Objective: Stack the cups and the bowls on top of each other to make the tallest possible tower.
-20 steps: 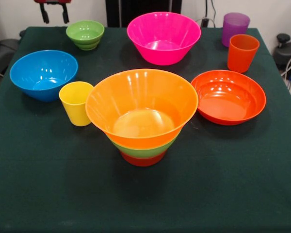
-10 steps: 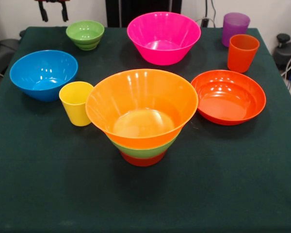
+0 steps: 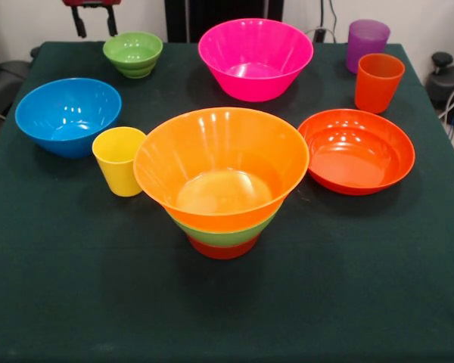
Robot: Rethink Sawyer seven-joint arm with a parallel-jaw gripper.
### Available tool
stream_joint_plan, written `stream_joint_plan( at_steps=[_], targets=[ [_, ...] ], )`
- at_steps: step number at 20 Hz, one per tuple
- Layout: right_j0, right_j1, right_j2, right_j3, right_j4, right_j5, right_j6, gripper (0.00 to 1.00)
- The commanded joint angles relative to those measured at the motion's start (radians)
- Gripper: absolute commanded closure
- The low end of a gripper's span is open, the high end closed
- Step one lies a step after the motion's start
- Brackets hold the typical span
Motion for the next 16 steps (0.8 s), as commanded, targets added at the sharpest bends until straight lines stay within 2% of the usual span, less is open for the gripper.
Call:
stream_joint_plan(
  at_steps=[1,16],
  targets=[
    [0.066,0.074,0.030,0.019,-0.057,-0.003,-0.156,0.00],
    [0.093,0.143,-0.006,-0.037,-0.129,-0.052,-0.111,0.00]
  ],
)
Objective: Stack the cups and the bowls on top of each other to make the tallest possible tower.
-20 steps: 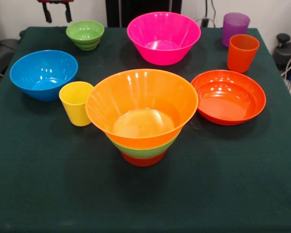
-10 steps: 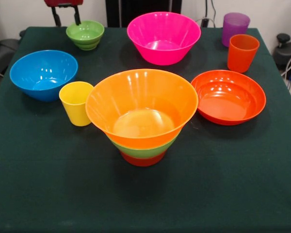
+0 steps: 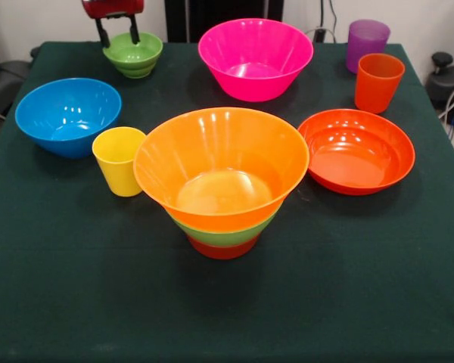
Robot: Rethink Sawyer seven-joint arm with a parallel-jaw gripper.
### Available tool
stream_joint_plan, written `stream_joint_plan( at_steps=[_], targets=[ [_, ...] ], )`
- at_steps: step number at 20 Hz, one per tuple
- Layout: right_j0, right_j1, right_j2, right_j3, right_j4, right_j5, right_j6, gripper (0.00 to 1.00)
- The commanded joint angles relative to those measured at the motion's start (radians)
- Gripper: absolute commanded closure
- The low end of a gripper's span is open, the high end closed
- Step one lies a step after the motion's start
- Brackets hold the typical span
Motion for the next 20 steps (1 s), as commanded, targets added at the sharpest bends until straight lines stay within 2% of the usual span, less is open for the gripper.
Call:
stream_joint_plan(
  at_steps=[1,10,17,20],
  targets=[
    [0.055,0.072,-0.004,-0.038,-0.103,-0.053,-0.111,0.00],
    [0.045,0.065,-0.034,-0.001,-0.163,-0.091,-0.073,0.00],
    [0.017,-0.040,-0.053,0.119,-0.168,-0.109,-0.057,0.00],
    [0.007,-0.055,-0.064,0.136,-0.175,-0.119,-0.060,0.00]
  ],
)
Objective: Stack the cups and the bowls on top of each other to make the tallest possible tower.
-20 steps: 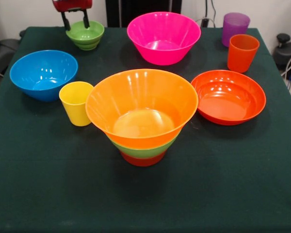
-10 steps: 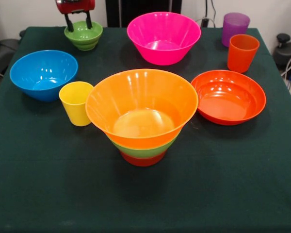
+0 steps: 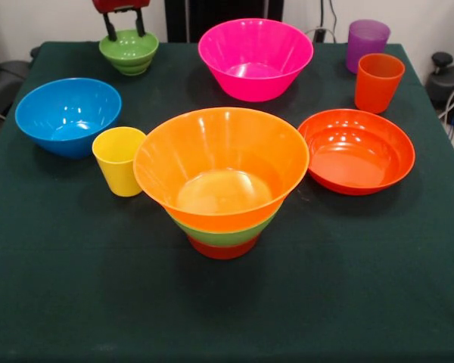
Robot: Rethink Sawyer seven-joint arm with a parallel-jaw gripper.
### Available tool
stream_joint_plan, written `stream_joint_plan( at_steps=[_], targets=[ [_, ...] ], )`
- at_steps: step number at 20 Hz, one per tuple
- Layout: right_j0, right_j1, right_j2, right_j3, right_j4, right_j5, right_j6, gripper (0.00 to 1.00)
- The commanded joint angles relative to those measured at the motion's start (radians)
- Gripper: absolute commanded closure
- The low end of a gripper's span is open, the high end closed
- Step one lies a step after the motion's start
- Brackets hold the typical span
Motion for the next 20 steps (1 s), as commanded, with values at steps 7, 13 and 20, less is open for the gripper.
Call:
stream_joint_plan(
  at_steps=[7,13,20],
  targets=[
    [0.028,-0.023,-0.097,0.085,-0.195,-0.142,0.010,0.00],
    [0.126,-0.002,-0.171,0.086,-0.292,-0.215,0.159,0.00],
    [0.245,0.064,-0.228,0.011,-0.273,-0.261,0.229,0.00]
  ],
)
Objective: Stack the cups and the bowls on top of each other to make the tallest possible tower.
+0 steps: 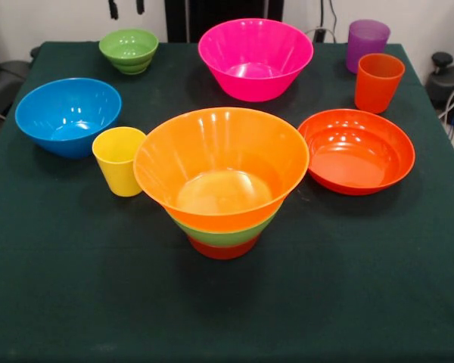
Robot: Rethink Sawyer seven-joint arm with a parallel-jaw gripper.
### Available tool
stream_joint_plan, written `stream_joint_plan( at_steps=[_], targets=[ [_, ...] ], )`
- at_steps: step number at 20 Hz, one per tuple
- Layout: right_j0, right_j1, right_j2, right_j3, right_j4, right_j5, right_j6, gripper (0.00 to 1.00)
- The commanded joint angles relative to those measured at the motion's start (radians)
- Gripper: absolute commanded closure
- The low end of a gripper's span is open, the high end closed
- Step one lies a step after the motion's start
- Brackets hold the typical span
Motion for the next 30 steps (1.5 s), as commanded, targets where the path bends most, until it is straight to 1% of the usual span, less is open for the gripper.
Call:
stream_joint_plan(
  at_steps=[1,2,3,5,8,11,12,16,18,20,23,27,30],
  targets=[
    [0.115,0.102,-0.034,-0.072,-0.056,-0.105,0.208,0.00],
    [0.123,0.111,-0.033,-0.091,-0.032,-0.103,0.196,0.00],
    [0.144,0.116,-0.047,-0.100,-0.033,-0.118,0.216,0.00],
    [0.163,0.117,-0.056,-0.117,-0.001,-0.123,0.227,0.00],
    [0.198,0.119,-0.061,-0.140,0.021,-0.135,0.241,0.00],
    [0.207,0.121,-0.056,-0.160,0.039,-0.141,0.230,0.00],
    [0.201,0.121,-0.057,-0.162,0.043,-0.145,0.222,0.00],
    [0.199,0.119,-0.072,-0.171,0.053,-0.163,0.217,0.00],
    [0.208,0.122,-0.079,-0.175,0.057,-0.172,0.221,0.00],
    [0.235,0.137,-0.091,-0.186,0.060,-0.186,0.247,0.00],
    [0.332,0.159,-0.159,-0.210,0.044,-0.245,0.350,0.00],
    [0.400,0.199,-0.221,-0.241,0.060,-0.309,0.387,0.00],
    [0.425,0.221,-0.247,-0.259,0.074,-0.336,0.391,0.00]
  ],
)
